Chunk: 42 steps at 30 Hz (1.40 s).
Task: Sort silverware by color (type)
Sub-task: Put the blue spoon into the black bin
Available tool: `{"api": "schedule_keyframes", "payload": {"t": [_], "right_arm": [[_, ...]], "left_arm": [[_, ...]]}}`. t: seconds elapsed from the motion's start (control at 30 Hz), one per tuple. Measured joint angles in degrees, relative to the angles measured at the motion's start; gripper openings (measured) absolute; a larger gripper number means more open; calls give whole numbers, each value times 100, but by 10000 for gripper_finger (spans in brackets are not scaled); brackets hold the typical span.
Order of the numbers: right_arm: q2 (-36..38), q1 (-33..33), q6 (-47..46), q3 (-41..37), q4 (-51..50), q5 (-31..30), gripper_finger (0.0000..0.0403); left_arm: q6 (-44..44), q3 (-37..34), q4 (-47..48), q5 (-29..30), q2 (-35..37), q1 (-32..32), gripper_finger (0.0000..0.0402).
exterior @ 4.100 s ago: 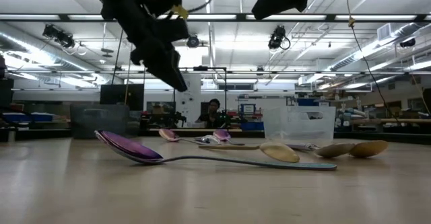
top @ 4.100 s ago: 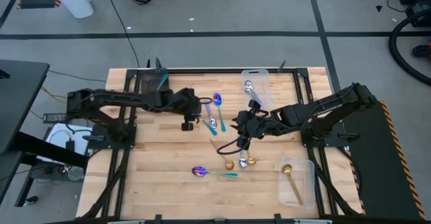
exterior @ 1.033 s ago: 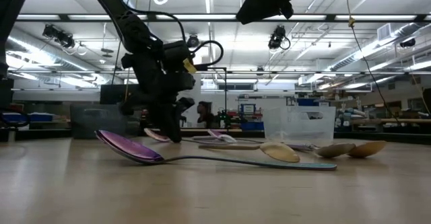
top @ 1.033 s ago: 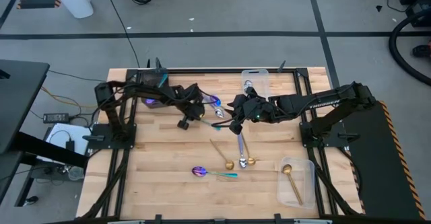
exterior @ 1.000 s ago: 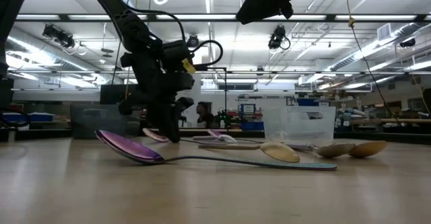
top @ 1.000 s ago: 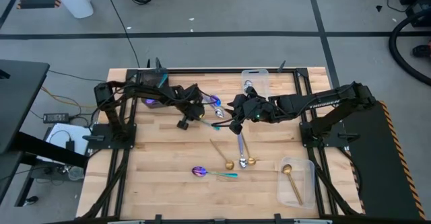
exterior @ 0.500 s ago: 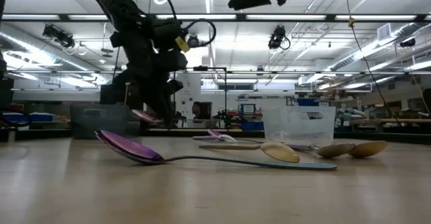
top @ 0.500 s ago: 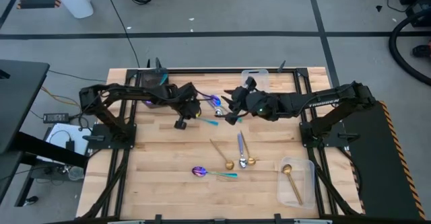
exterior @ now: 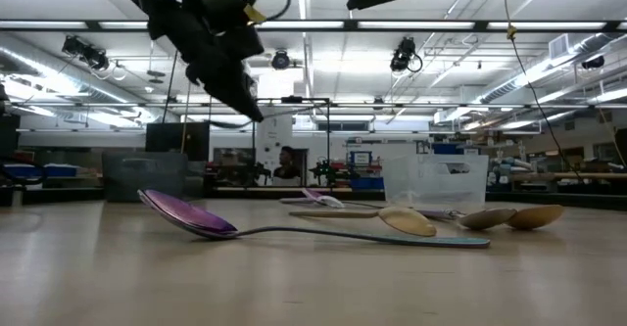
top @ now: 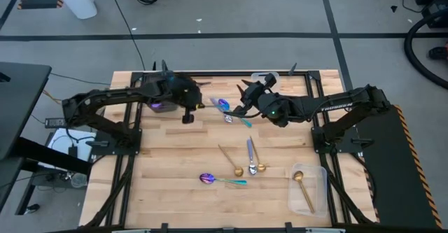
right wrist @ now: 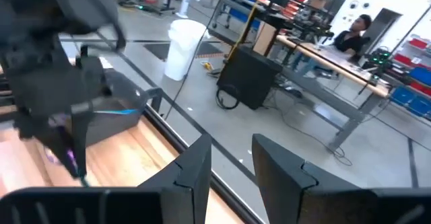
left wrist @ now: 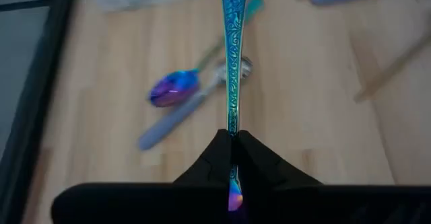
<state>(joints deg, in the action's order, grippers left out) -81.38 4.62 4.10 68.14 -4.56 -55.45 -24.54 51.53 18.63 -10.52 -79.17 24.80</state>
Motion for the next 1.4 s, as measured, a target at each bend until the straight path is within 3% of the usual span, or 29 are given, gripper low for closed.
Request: {"api": "schedule_keyframes", "payload": {"t": [0.37, 0.8, 1.1, 1.23, 1.4], "right_arm": [[0, 7, -2, 0, -1, 3, 118], [0, 19, -5, 0, -66, 283, 118], [0, 17, -49, 0, -211, 305, 118], [0, 17, -48, 0, -267, 359, 118], [0, 20, -47, 0, -271, 857, 118]], "left_arm": [[895, 4, -409, -8, 850, 1104, 19], [1496, 7, -183, -558, 911, 2736, 19], [1787, -523, -343, -600, 1070, 3052, 19], [1947, -879, -360, -212, 1311, 3082, 19], [2247, -1158, -365, 198, 1620, 3093, 19]]}}
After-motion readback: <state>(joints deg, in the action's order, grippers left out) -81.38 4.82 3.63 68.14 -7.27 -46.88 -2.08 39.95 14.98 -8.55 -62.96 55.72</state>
